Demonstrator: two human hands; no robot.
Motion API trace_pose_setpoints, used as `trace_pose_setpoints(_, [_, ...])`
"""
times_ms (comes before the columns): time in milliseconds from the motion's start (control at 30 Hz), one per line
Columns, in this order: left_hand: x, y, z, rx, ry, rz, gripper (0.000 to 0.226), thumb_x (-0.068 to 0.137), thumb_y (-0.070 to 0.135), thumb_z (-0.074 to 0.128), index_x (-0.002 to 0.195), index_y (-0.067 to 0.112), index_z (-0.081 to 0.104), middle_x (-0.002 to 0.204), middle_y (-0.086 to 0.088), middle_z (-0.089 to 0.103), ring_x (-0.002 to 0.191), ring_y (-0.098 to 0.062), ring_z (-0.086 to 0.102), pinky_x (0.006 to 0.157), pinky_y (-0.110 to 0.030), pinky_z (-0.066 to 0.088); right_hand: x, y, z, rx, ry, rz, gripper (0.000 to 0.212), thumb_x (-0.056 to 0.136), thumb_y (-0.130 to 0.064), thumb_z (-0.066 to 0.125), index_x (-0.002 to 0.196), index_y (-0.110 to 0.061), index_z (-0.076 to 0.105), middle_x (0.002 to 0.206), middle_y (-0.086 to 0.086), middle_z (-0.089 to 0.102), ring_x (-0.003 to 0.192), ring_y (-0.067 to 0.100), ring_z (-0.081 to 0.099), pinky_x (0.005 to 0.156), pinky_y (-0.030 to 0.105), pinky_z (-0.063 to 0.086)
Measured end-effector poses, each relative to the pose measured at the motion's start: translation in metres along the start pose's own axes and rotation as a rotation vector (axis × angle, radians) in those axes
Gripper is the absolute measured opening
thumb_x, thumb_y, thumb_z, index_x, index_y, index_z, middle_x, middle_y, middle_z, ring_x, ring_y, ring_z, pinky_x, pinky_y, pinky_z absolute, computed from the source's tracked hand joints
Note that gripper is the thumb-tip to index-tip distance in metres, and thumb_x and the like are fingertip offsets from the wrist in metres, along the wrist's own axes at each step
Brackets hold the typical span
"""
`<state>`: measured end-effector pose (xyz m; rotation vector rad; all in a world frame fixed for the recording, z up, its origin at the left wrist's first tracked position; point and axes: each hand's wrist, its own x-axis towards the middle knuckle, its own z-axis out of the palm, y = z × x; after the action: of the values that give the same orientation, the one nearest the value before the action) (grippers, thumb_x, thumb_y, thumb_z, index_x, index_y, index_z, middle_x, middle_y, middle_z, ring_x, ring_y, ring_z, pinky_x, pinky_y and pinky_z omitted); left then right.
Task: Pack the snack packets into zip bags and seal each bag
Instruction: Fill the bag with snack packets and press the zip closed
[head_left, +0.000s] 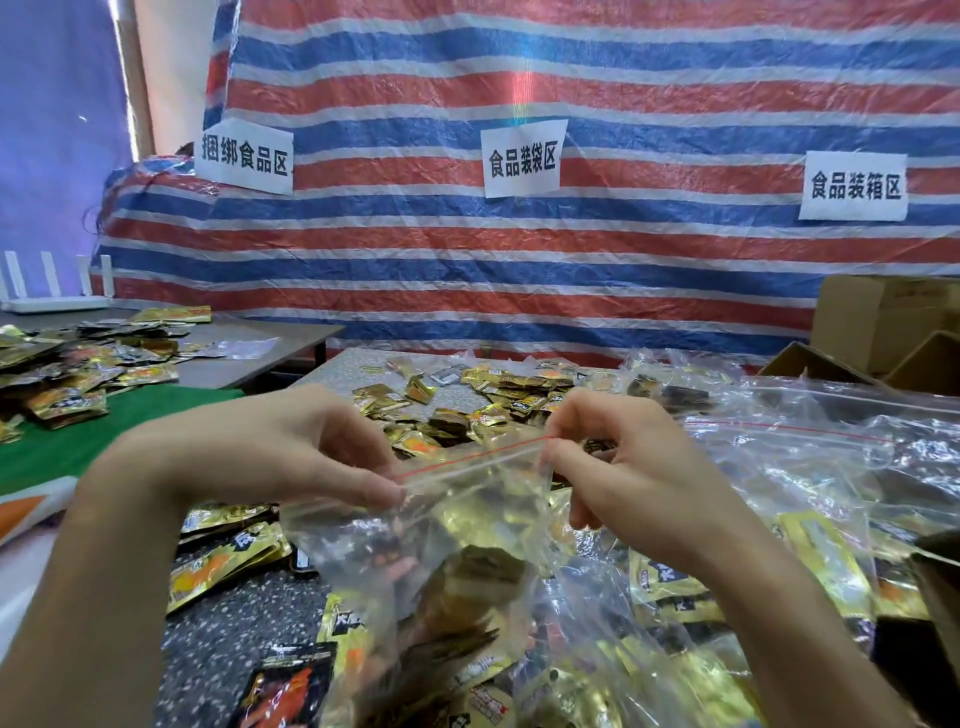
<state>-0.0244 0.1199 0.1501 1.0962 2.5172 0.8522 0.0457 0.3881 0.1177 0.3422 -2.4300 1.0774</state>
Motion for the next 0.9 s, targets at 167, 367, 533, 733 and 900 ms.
trace_pose_setpoints(167, [0.005, 0.014, 0.006, -0.081, 0.157, 0.047, 0.017, 0.084, 0.035, 0.07, 0.08, 0.022, 0.079, 0.078, -0.004, 0.076, 0.068, -0.016, 0.071, 0.06, -0.022, 0.054, 0.0, 0.003, 0.004, 0.072, 0.048, 0.117, 0.015, 0.097, -0.014, 0.058, 0.083, -0.017, 0.061, 0.083, 0.001, 0.069, 0.052, 0.02, 0.07, 0.055, 0.047, 0.06])
trace_pose_setpoints(367, [0.017, 0.031, 0.021, -0.222, 0.382, 0.022, 0.019, 0.089, 0.013, 0.071, 0.071, 0.006, 0.076, 0.071, -0.008, 0.075, 0.06, -0.02, 0.066, 0.053, -0.024, 0.052, 0.0, 0.003, -0.003, 0.056, 0.197, 0.141, 0.006, 0.091, -0.025, 0.069, 0.09, -0.031, 0.068, 0.091, -0.008, 0.07, 0.071, 0.016, 0.072, 0.071, 0.05, 0.061])
trace_pose_setpoints(533, [0.038, 0.045, 0.041, -0.252, 0.613, 0.054, 0.026, 0.091, 0.015, 0.07, 0.066, 0.007, 0.074, 0.07, -0.013, 0.073, 0.067, -0.034, 0.072, 0.062, -0.04, 0.059, -0.005, -0.006, -0.006, 0.102, 0.17, 0.133, 0.008, 0.093, -0.023, 0.067, 0.096, -0.03, 0.069, 0.093, -0.008, 0.07, 0.066, 0.012, 0.073, 0.069, 0.049, 0.062])
trace_pose_setpoints(733, [0.063, 0.066, 0.084, -0.334, 0.682, 0.099, 0.026, 0.09, 0.018, 0.071, 0.065, 0.013, 0.074, 0.064, -0.003, 0.072, 0.061, -0.018, 0.072, 0.054, -0.033, 0.059, -0.011, -0.005, -0.004, 0.049, 0.112, 0.138, 0.006, 0.092, -0.026, 0.066, 0.089, -0.029, 0.071, 0.085, -0.009, 0.073, 0.076, 0.01, 0.07, 0.074, 0.044, 0.06])
trace_pose_setpoints(900, [0.078, 0.067, 0.099, -0.475, 0.618, 0.064, 0.022, 0.09, 0.017, 0.071, 0.069, 0.009, 0.075, 0.067, -0.006, 0.073, 0.062, -0.017, 0.072, 0.05, -0.021, 0.052, -0.015, 0.002, -0.011, -0.017, 0.094, 0.219, 0.008, 0.095, -0.032, 0.059, 0.097, -0.039, 0.061, 0.093, -0.013, 0.068, 0.078, 0.0, 0.068, 0.073, 0.033, 0.06])
